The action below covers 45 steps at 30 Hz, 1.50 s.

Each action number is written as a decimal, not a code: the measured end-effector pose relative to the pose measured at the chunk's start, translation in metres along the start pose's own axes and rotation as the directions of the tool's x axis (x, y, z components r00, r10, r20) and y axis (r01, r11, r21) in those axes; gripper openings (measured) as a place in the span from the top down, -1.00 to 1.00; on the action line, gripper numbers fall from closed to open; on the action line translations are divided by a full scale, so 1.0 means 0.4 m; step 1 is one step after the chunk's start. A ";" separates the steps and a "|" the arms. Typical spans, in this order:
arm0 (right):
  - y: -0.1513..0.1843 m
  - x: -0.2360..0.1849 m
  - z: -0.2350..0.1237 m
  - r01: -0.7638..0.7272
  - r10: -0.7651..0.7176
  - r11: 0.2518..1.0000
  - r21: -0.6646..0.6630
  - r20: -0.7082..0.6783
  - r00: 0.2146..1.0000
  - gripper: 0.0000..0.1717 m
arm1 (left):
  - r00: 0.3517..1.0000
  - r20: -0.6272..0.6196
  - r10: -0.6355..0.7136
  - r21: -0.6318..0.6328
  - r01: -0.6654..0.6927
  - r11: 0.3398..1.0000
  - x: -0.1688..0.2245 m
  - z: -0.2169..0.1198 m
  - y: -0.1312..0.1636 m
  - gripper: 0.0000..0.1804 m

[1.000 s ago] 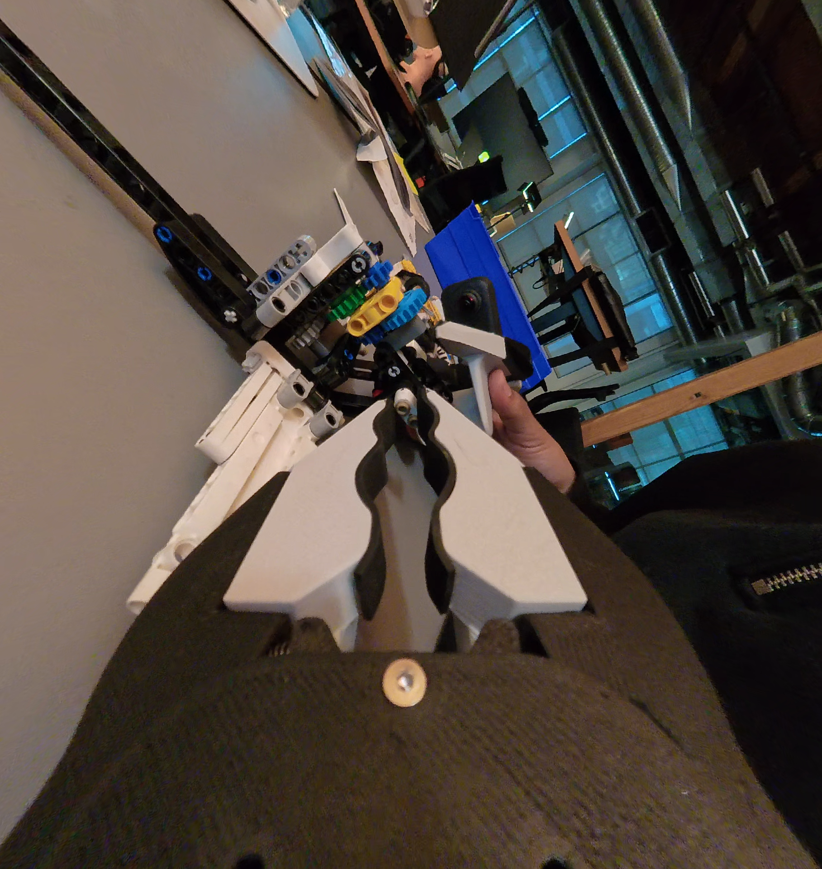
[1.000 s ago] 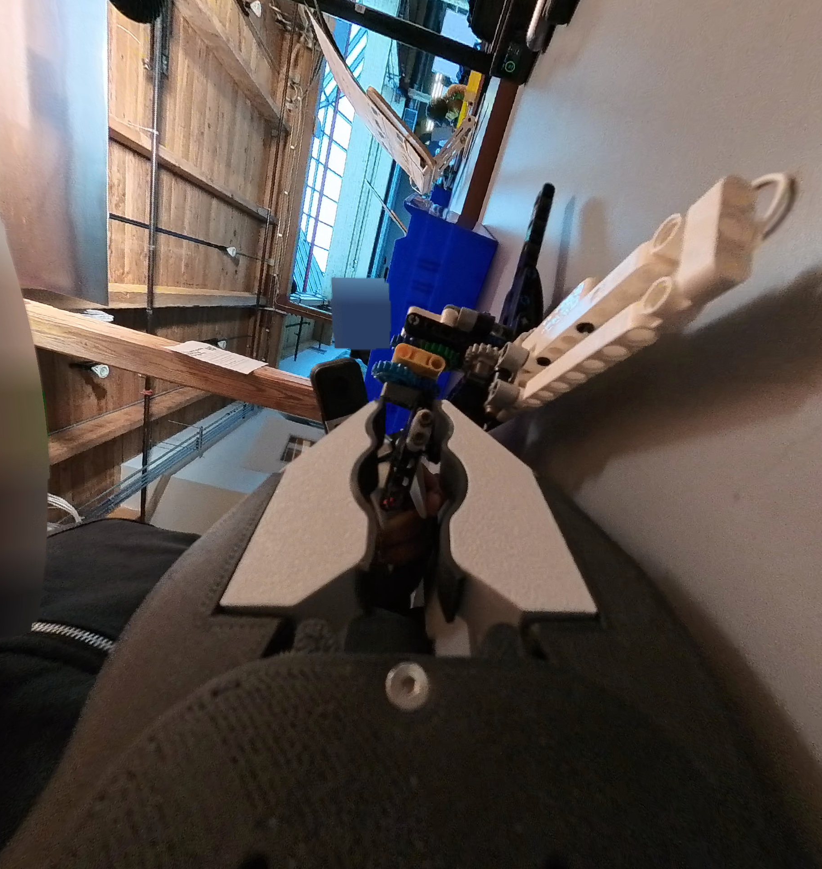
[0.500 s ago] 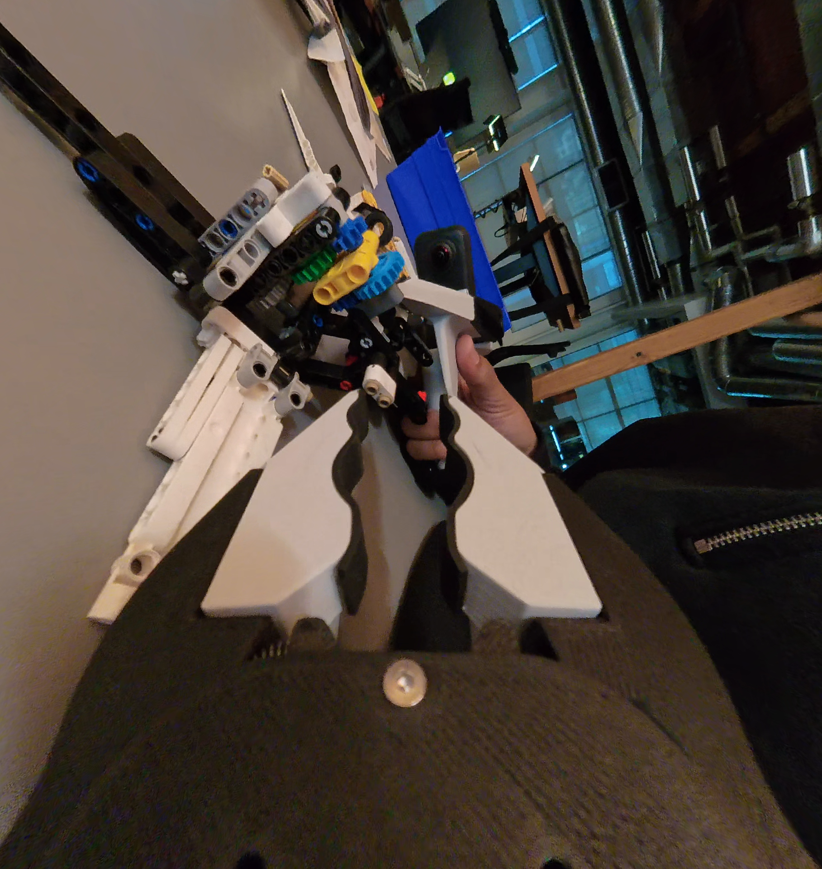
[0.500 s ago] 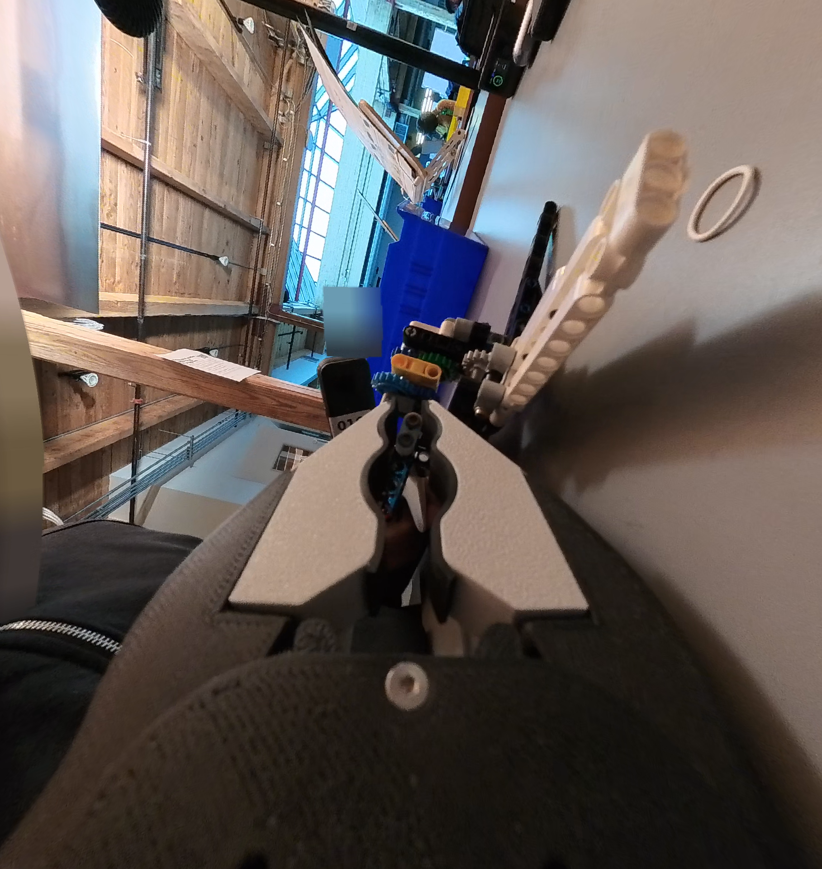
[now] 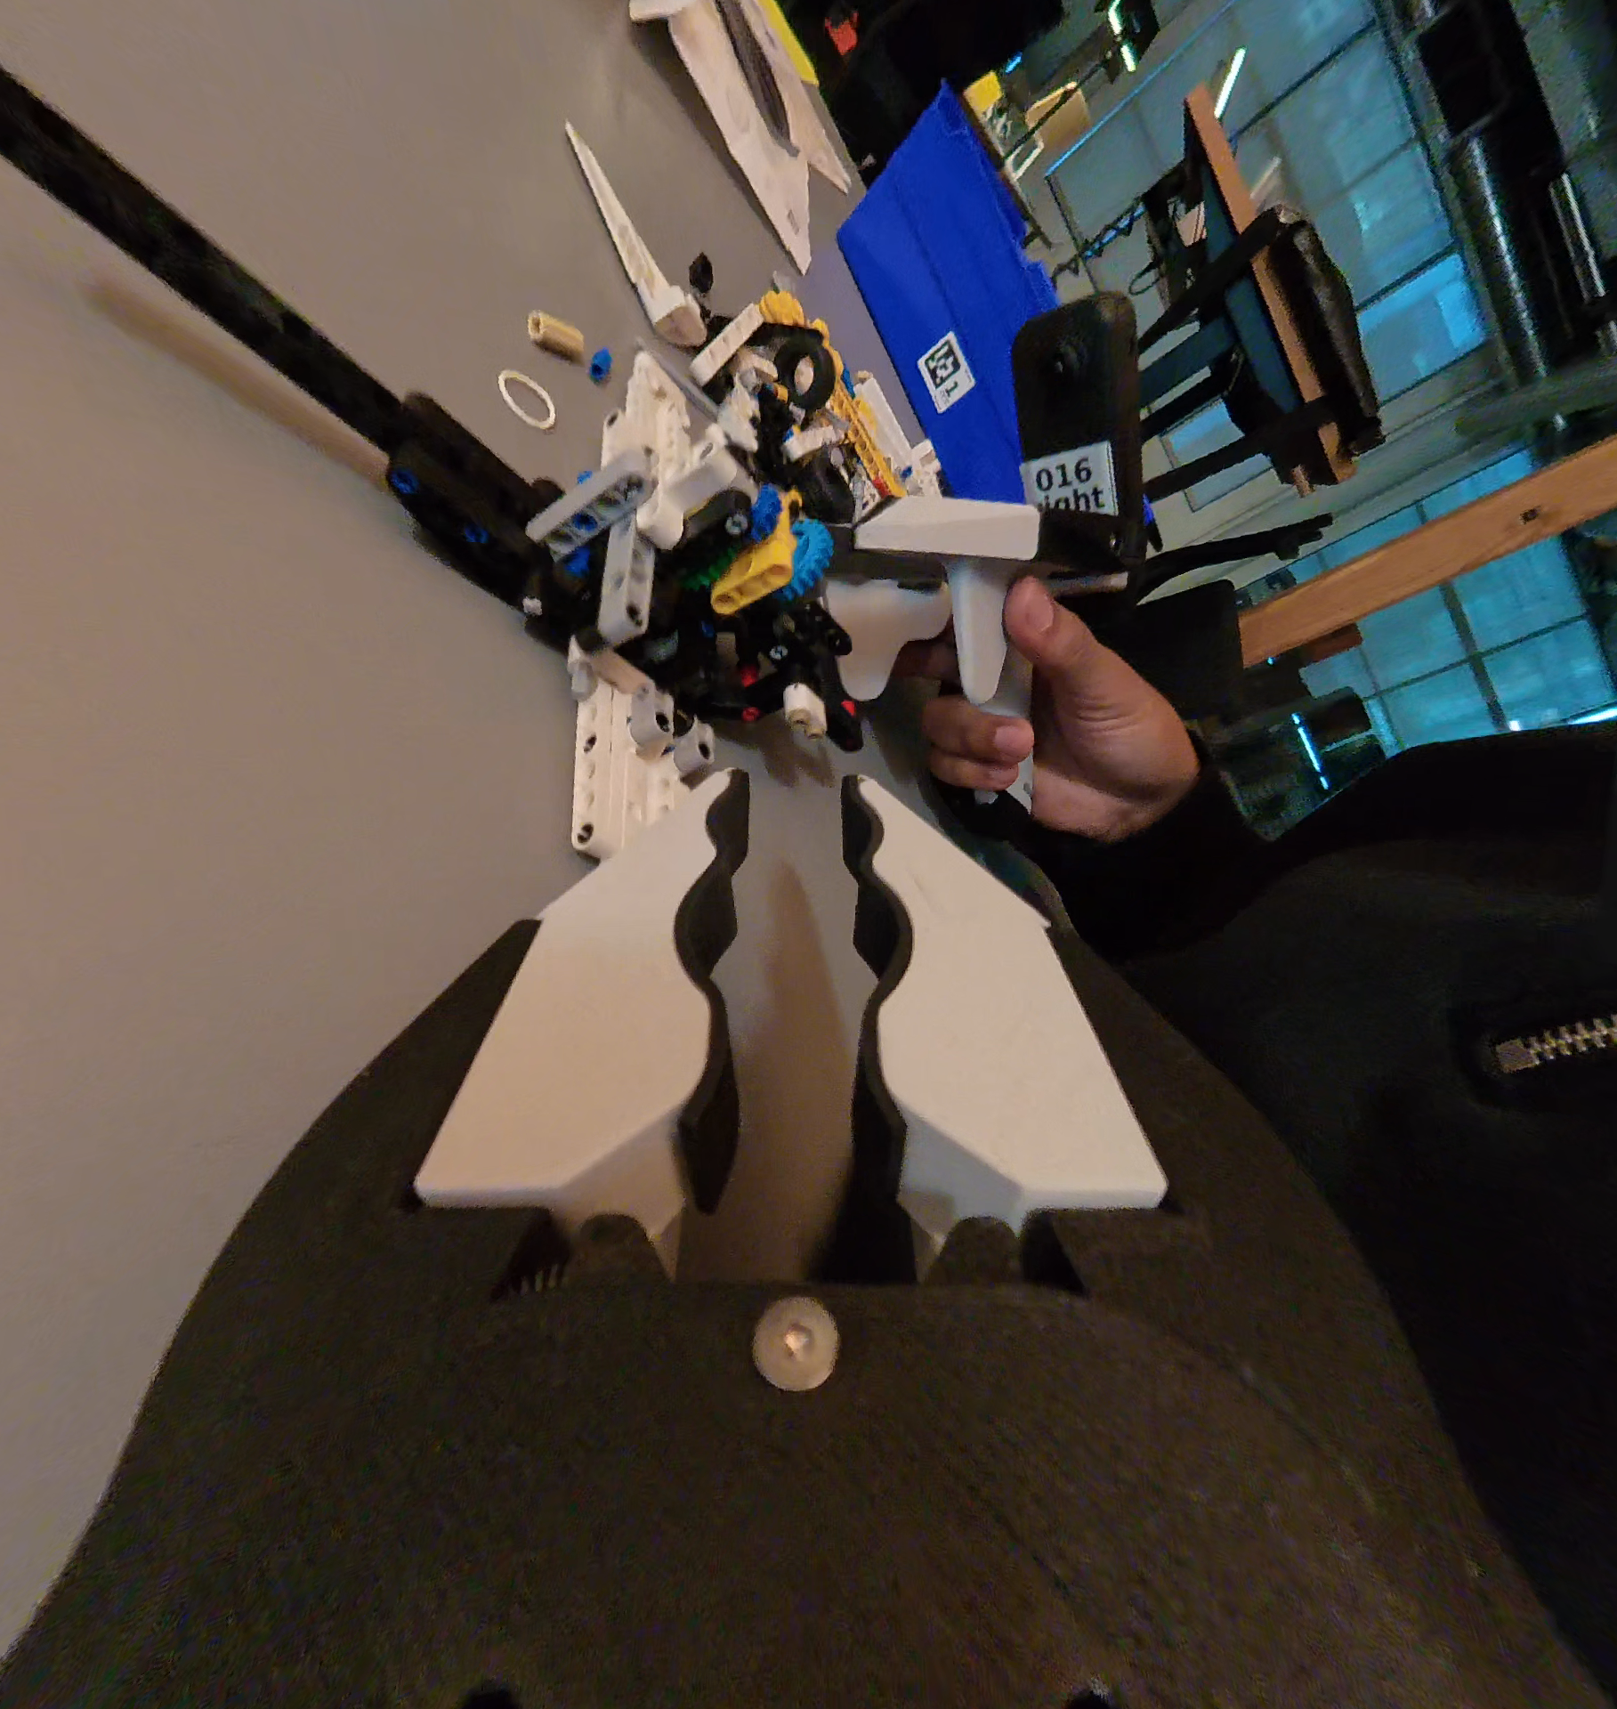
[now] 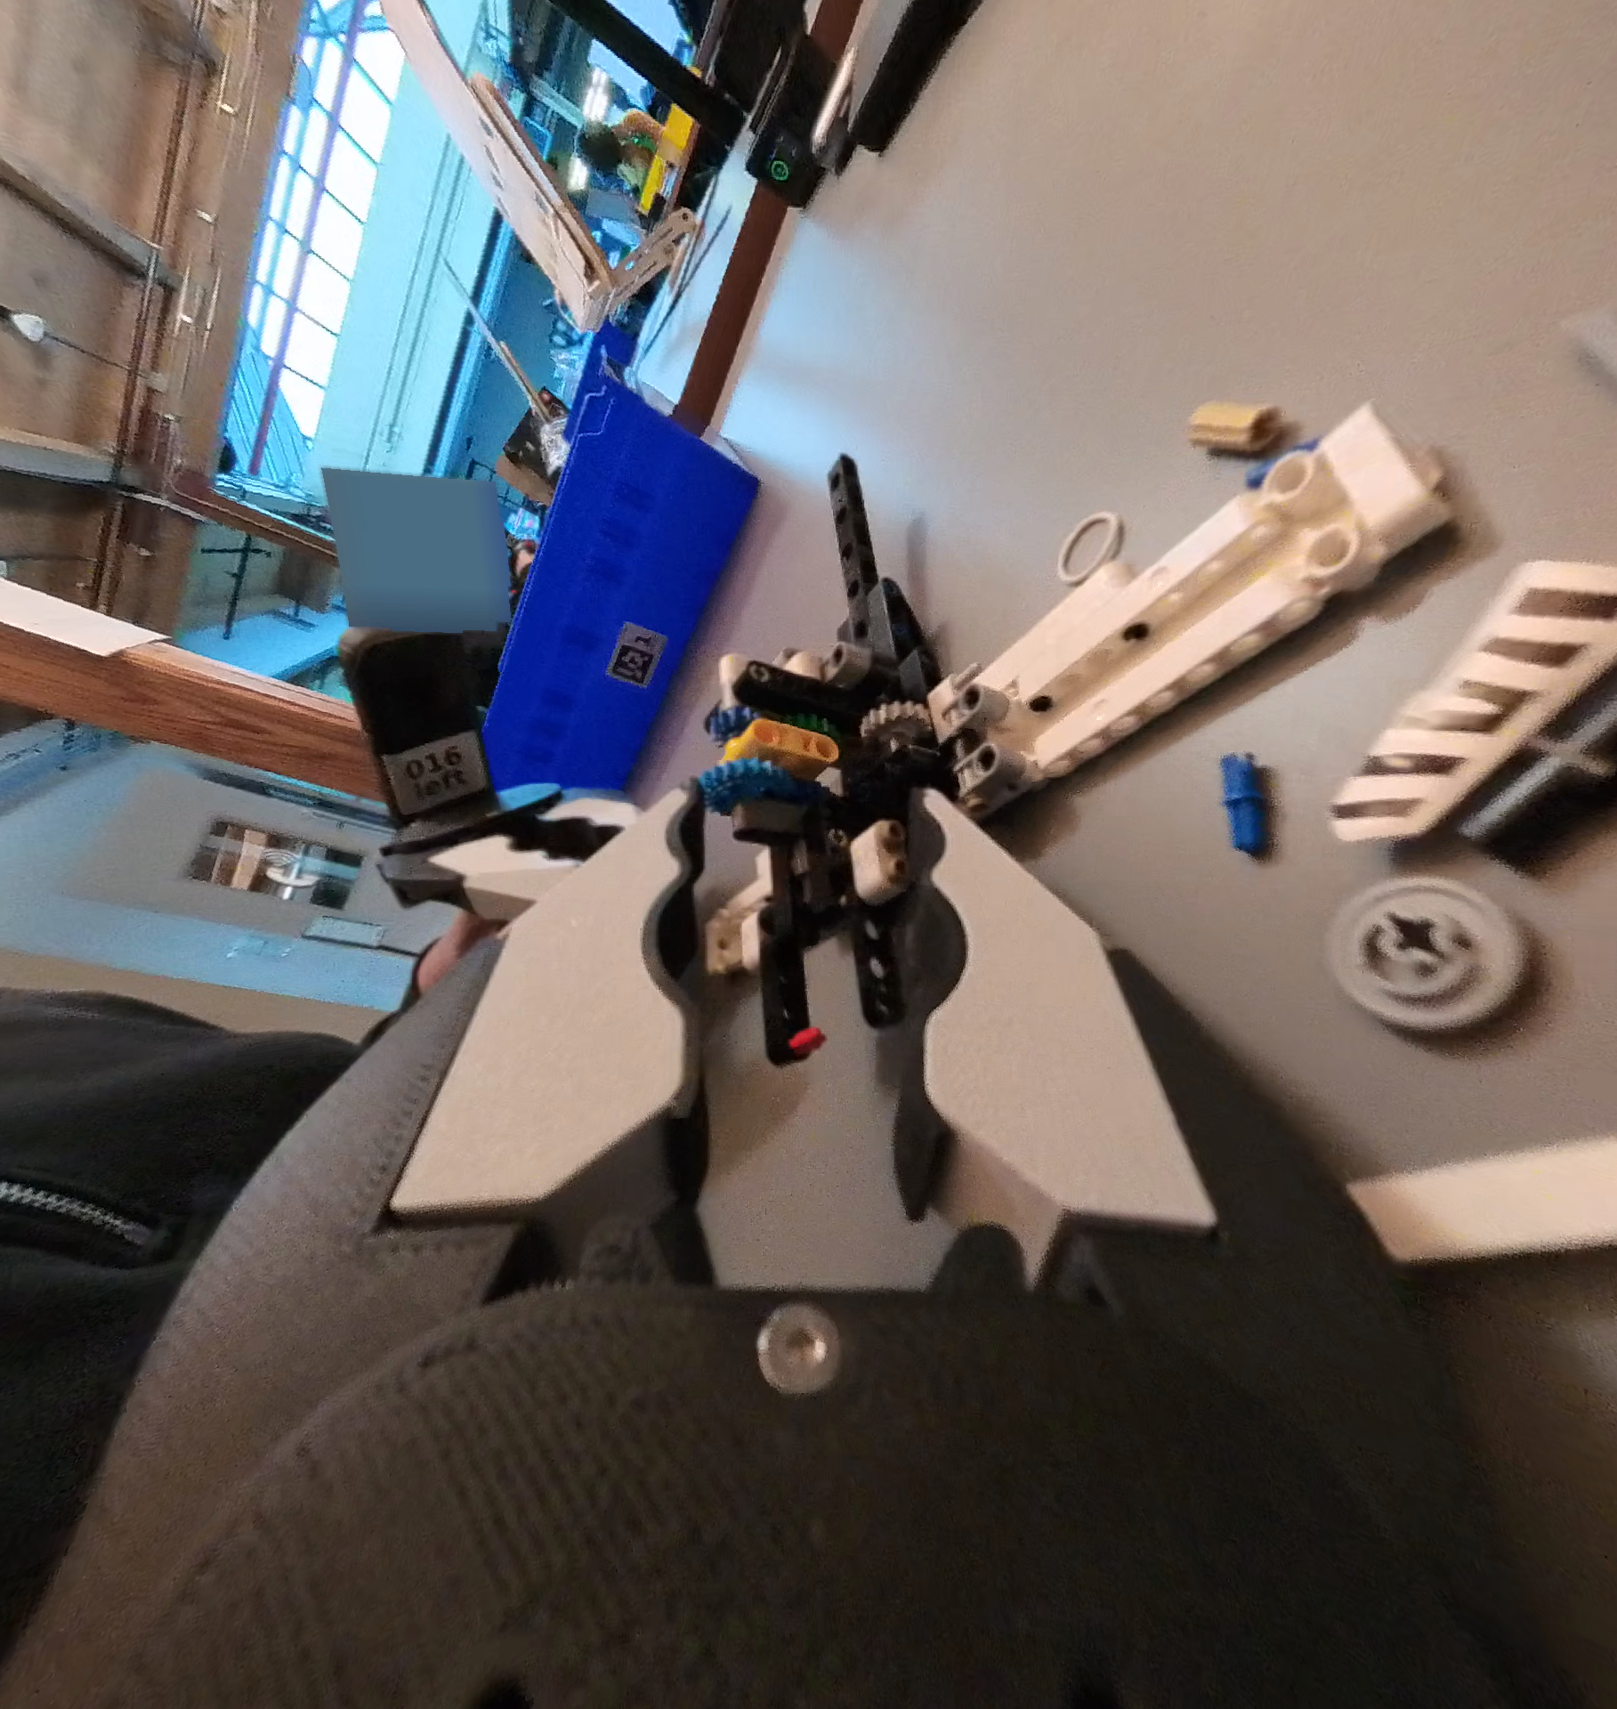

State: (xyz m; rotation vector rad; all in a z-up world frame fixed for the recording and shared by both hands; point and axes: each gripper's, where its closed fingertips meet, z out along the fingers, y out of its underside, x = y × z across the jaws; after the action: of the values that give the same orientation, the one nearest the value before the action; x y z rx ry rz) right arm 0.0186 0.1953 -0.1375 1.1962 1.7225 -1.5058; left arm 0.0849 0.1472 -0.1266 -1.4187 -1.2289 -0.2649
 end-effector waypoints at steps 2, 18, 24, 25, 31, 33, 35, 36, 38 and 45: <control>-0.013 -0.001 -0.017 -0.004 0.004 0.999 0.046 0.011 1.000 0.52 | 0.999 0.012 0.033 0.009 -0.033 0.999 0.002 0.000 -0.014 0.78; 0.013 0.039 -0.036 0.060 -0.060 0.998 -0.004 -0.104 0.993 0.72 | 0.869 0.228 0.440 -0.211 -0.397 0.893 -0.021 0.129 0.000 0.69; 0.027 0.017 -0.002 -0.012 0.011 1.000 -0.008 -0.030 0.999 0.74 | 0.871 0.217 0.441 -0.229 -0.394 0.890 -0.018 0.134 0.007 0.70; 0.026 0.015 0.001 -0.011 0.010 1.000 -0.006 -0.024 1.000 0.74 | 0.875 0.213 0.434 -0.227 -0.388 0.893 -0.017 0.132 0.007 0.70; 0.002 -0.007 0.010 -0.060 0.056 0.997 0.058 0.063 0.996 0.89 | 0.918 0.162 0.361 -0.166 -0.335 0.927 -0.001 0.119 -0.003 0.70; -0.002 -0.016 0.015 -0.087 0.080 0.994 0.071 0.100 0.992 0.91 | 0.934 0.138 0.329 -0.146 -0.309 0.940 0.004 0.116 -0.005 0.71; -0.007 -0.023 0.021 -0.094 0.084 0.992 0.088 0.117 0.990 0.92 | 0.935 0.127 0.330 -0.117 -0.316 0.941 0.015 0.115 -0.012 0.80; -0.010 -0.026 0.024 -0.095 0.082 0.990 0.100 0.123 0.989 0.92 | 0.931 0.138 0.338 -0.113 -0.324 0.939 0.015 0.114 -0.015 0.80; -0.017 -0.033 0.029 -0.110 0.093 0.987 0.117 0.144 0.985 0.93 | 0.921 0.151 0.358 -0.112 -0.344 0.932 0.014 0.112 -0.017 0.80; -0.020 -0.047 0.038 -0.167 0.142 0.980 0.105 0.214 0.966 0.93 | 0.987 0.063 0.146 -0.024 -0.145 0.989 0.016 0.104 -0.026 0.84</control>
State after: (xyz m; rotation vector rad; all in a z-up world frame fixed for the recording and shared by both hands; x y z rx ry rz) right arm 0.0177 0.1761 -0.1211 1.1619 1.3866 -1.5974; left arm 0.0598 0.1825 -0.1280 -1.5357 -1.1710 -0.1311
